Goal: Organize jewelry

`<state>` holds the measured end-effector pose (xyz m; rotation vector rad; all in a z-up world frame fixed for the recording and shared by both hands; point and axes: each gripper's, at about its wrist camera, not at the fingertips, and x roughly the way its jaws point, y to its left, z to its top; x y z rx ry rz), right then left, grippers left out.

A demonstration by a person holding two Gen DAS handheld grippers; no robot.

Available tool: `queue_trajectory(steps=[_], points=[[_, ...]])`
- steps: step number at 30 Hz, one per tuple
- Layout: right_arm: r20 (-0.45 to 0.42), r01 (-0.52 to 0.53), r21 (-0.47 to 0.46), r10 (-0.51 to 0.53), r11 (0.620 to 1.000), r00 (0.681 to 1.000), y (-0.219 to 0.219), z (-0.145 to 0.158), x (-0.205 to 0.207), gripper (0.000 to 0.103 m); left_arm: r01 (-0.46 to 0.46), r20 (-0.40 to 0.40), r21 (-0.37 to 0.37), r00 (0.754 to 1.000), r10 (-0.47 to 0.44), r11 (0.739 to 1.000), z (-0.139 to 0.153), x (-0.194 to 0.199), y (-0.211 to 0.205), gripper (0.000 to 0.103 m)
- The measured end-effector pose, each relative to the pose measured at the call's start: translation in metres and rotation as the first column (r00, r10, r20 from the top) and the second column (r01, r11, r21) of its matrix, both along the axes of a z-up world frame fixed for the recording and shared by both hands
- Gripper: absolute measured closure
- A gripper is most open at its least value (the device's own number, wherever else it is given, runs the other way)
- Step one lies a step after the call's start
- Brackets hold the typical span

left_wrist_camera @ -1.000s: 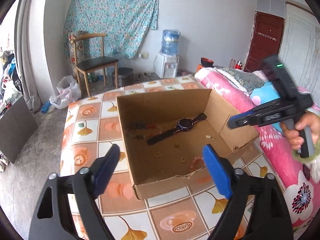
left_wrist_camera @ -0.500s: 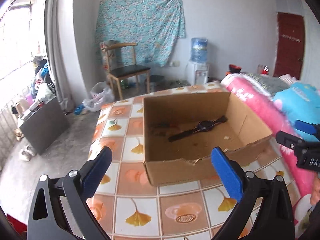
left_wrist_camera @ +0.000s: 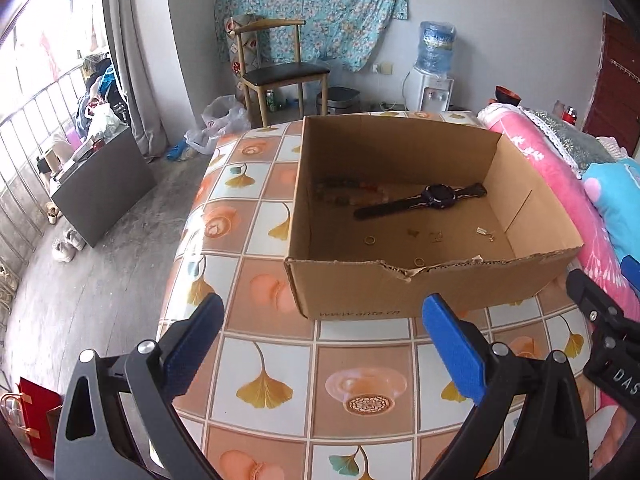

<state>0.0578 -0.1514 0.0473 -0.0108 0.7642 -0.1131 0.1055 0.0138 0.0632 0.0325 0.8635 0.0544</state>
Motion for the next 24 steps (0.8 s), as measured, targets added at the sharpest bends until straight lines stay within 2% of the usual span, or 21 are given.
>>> queue_trajectory(steps=[15,24], points=[[-0.071,0.018,0.054,-0.014,0.998,0.997,-0.004,-0.012,0.007,0.008,0.001,-0.030,-0.019,1.000,-0.002,1.000,-0.003,0.011,-0.007,0.005],[-0.079,0.016,0.063,-0.011,0.998,0.997,-0.005,-0.013,0.007,0.008,0.008,-0.043,-0.028,0.999,-0.009,1.000,-0.004,0.012,-0.008,0.005]])
